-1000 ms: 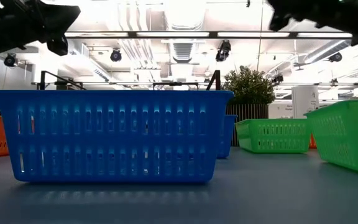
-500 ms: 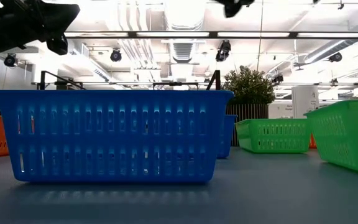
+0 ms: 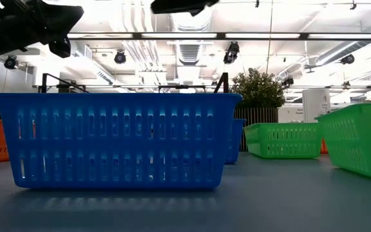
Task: Stack baskets on shelf by color
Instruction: Put the top left blue bin on the shelf
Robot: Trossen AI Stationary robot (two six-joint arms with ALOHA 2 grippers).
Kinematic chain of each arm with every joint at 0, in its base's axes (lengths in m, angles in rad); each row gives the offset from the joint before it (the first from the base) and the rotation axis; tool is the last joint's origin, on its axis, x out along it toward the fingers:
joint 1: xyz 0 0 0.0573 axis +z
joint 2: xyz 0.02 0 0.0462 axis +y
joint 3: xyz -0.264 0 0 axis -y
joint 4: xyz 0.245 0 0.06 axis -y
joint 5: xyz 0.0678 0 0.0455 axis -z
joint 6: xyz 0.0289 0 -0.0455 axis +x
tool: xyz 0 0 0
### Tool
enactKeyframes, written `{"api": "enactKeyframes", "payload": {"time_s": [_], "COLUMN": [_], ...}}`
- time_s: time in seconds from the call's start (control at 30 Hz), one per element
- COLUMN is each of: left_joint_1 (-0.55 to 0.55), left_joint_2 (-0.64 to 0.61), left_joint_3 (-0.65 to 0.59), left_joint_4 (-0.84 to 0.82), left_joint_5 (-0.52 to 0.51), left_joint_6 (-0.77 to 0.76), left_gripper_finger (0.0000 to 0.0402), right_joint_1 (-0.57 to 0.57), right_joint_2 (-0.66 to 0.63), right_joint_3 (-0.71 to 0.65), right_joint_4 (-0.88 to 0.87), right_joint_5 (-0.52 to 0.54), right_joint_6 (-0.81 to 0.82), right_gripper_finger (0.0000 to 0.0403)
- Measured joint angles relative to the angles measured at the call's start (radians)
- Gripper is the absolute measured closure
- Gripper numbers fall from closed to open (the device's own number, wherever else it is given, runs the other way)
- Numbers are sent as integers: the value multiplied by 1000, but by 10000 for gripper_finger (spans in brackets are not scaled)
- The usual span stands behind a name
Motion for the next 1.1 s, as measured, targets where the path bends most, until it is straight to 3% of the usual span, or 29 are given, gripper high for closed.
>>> {"api": "enactKeyframes", "payload": {"time_s": [0.27,0.6,0.97,1.1], "left_joint_1": [0,0,0,0], "left_joint_2": [5,2,5,4], "left_joint_3": [0,2,2,2], "left_joint_4": [-4,6,2,2], "left_joint_5": [0,0,0,0], "left_joint_6": [0,1,1,1], "left_gripper_finger": [402,402,402,402], "right_joint_1": [0,2,2,2], "right_joint_2": [114,122,123,123], "right_joint_3": [145,163,147,146], "right_joint_4": [-126,-120,-126,-120], "right_joint_5": [-9,-8,-35,-35], "right_joint_6": [-2,25,23,12], "right_gripper_finger": [365,358,258,240]}}
